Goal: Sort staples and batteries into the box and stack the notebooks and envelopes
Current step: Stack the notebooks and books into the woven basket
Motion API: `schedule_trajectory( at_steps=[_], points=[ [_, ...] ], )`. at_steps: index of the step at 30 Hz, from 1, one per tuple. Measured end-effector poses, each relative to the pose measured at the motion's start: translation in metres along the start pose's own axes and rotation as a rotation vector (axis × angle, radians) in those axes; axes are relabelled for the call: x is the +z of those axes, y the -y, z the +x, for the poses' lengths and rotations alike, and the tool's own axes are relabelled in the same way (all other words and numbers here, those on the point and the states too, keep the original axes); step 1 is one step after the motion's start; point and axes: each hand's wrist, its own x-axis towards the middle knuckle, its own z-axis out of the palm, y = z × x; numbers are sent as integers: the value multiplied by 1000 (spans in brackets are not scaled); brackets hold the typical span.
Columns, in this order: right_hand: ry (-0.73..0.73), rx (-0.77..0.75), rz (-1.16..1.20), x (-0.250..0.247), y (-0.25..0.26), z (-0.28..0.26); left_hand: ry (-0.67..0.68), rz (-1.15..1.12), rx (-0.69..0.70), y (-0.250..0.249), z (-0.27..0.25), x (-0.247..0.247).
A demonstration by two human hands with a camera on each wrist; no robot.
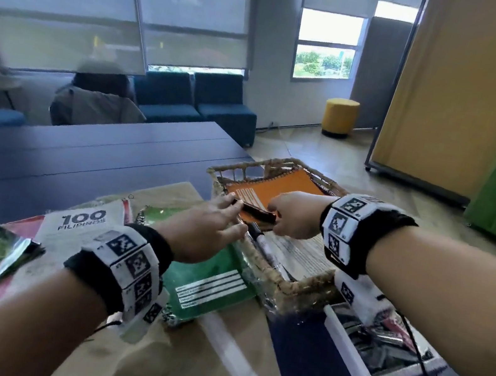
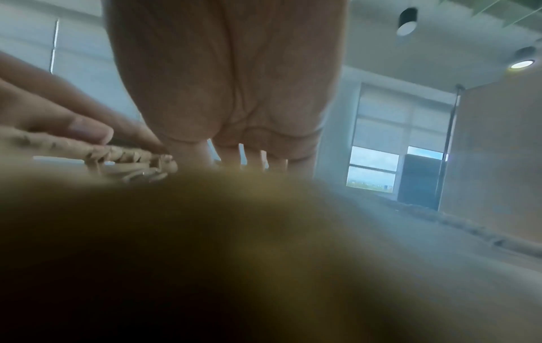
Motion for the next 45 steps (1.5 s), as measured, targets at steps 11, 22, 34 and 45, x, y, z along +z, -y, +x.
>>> schedule_trajectory(
  at_steps=[11,22,34,45],
  points=[
    [35,-67,273,-2,-7,-18,18,-37,1,-3,-1,1],
    [-51,-12,294,-17,11,-32,13,-127,38,8,-9,-2],
    [-272,-315,558,-44,123,-39,-564,-375,-23,91,-79,-30],
    [92,-200,53,12,197,40,-318,-389,-592,182,-116,-7]
  ],
)
